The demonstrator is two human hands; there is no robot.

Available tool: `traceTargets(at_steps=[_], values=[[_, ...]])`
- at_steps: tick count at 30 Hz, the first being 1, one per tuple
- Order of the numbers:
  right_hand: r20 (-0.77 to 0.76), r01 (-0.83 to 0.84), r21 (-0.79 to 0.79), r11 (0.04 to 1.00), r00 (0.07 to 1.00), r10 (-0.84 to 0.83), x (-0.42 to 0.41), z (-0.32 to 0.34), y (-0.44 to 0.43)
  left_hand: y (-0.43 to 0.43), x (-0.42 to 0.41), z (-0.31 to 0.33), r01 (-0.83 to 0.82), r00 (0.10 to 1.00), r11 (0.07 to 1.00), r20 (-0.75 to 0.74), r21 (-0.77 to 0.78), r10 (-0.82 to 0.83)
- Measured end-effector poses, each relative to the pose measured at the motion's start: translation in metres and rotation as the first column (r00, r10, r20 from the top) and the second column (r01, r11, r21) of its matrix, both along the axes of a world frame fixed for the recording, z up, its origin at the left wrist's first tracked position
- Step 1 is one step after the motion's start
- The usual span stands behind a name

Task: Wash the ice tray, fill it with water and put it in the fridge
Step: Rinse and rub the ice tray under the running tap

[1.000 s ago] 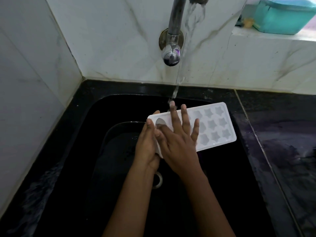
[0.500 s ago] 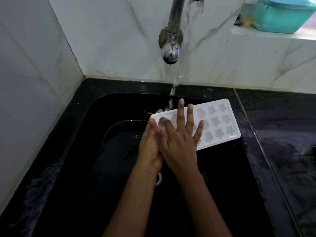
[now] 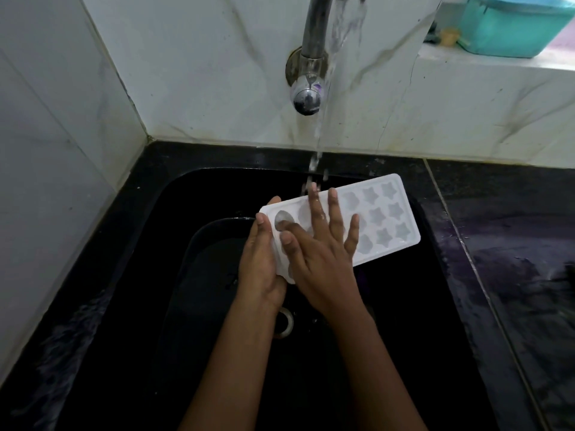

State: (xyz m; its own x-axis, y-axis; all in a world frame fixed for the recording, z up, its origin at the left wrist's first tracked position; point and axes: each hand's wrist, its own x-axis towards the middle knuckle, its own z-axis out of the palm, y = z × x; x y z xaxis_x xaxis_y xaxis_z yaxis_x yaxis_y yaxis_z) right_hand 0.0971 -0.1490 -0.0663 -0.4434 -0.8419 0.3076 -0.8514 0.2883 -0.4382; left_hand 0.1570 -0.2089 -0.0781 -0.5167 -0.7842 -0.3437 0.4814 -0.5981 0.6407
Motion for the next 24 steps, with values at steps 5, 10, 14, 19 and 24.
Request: traceTargets(at_steps=[5, 10, 14, 19, 24], values=[[-0.009, 0.144, -0.01, 0.99, 0.99, -0.144, 0.009, 0.0, -0.002, 0.005, -0.002, -0.001, 0.034, 0.999, 0.999, 0.018, 0.02, -0.034], [0.141, 0.03, -0.185, 0.982, 0.99, -0.004, 0.005, 0.006, -0.001, -0.006, 0.004, -0.002, -0.063, 0.998, 0.998, 0.023, 0.027, 0.062], [0.174, 0.169, -0.219, 0.961, 0.976, -0.132, -0.008, 0.008, 0.002, -0.011, 0.007, -0.005, -0.08, 0.997, 0.997, -0.008, 0.021, 0.08], [0.039, 0.085, 0.001, 0.996, 0.996, -0.085, -0.003, 0.001, -0.002, -0.009, 0.004, -0.008, -0.077, 0.996, 0.997, 0.052, -0.027, 0.078], [-0.014, 0.18, -0.019, 0.984, 0.984, -0.18, -0.003, 0.0, -0.003, -0.008, 0.002, -0.012, -0.094, 0.988, 0.995, 0.12, -0.033, 0.097]])
